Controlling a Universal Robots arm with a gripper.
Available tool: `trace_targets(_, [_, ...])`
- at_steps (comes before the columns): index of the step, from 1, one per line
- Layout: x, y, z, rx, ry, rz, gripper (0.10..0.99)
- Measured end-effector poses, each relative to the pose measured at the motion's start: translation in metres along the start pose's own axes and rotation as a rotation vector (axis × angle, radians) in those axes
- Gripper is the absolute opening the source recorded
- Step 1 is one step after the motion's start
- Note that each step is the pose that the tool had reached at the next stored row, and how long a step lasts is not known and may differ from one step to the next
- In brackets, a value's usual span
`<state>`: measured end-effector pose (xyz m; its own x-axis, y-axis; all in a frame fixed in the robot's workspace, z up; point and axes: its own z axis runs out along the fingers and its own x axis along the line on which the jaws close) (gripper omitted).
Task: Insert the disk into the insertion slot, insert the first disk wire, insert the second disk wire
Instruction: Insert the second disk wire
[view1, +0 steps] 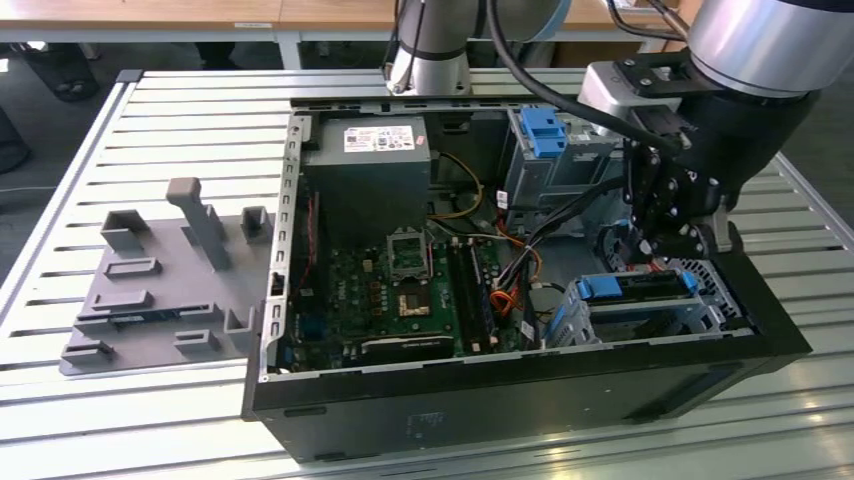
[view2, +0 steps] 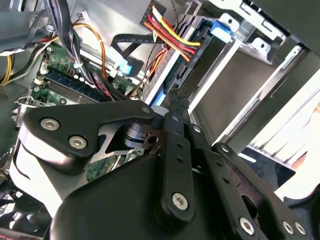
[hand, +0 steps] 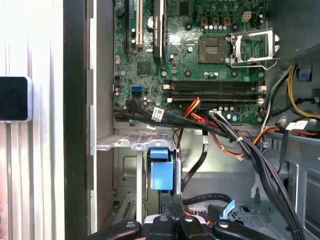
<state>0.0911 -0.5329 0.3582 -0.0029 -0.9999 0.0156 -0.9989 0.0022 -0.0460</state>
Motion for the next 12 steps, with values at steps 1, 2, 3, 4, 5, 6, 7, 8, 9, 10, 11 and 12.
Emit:
trace_targets(1, [-0.0003,0.0006,-0.0016,0.0,-0.0001,0.0,0.106])
trace_targets(2, [-0.0006,0.0011,-0.0034,0.0,-0.0002,0.0,0.106])
trace_targets(3, [-0.001,0.0015,-0.0051,0.0,-0.0002,0.0,0.106])
trace_targets(4, [-0.0016,0.0018,-0.0066,0.0,-0.0003,0.0,0.106])
trace_targets(5, [-0.0024,0.0021,-0.0075,0.0,-0.0005,0.0,0.106])
trace_targets(6, [-0.0034,0.0023,-0.0082,0.0,-0.0006,0.0,0.106])
trace_targets(7, [-0.0043,0.0025,-0.0088,0.0,-0.0003,0.0,0.106])
trace_targets(8, [-0.0056,0.0026,-0.0095,0.0,-0.0002,0.0,0.106])
trace_targets(9, [-0.0071,0.0026,-0.01,0.0,-0.0003,0.0,0.106])
trace_targets(10, [-0.0087,0.0027,-0.0104,0.0,-0.0002,0.0,0.106])
trace_targets(11, [-0.0105,0.0027,-0.0105,0.0,-0.0003,0.0,0.106])
trace_targets(12, [-0.0124,0.0027,-0.0106,0.0,-0.0003,0.0,0.106])
